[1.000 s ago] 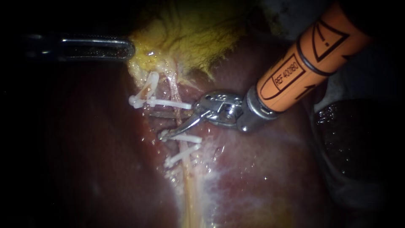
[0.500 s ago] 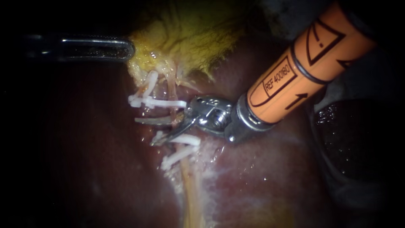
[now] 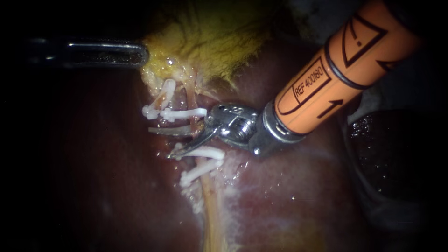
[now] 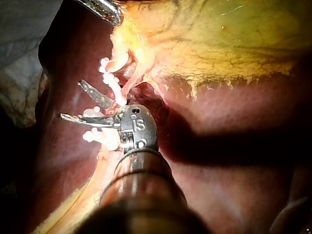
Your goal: Go to the cutting position right tube
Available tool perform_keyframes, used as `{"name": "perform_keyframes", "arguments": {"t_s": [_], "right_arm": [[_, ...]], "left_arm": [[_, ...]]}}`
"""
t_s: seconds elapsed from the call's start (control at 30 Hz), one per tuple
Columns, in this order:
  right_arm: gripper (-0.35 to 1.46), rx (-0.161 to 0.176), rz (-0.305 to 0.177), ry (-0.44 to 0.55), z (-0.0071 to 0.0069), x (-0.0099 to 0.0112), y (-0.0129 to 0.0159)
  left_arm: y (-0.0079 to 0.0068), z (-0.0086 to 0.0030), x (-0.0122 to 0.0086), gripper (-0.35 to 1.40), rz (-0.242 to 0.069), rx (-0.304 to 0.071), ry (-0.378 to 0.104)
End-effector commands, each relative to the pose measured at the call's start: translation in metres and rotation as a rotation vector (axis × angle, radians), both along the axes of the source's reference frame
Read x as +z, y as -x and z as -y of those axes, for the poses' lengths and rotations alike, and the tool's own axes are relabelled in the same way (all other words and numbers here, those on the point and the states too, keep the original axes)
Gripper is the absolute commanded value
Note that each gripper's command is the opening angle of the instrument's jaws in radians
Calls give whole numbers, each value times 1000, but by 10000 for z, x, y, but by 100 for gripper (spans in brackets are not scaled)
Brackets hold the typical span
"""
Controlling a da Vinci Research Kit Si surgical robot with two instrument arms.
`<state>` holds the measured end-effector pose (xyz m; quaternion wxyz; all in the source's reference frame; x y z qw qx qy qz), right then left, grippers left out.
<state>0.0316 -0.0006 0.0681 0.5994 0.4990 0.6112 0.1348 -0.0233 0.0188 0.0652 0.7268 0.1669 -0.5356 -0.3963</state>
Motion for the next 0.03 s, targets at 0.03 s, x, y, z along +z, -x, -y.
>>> {"name": "perform_keyframes", "arguments": {"t_s": [0.03], "right_arm": [[113, 0, 0, 1, 0, 1, 0]], "left_arm": [[0, 0, 0, -35, 0, 0, 0]]}}
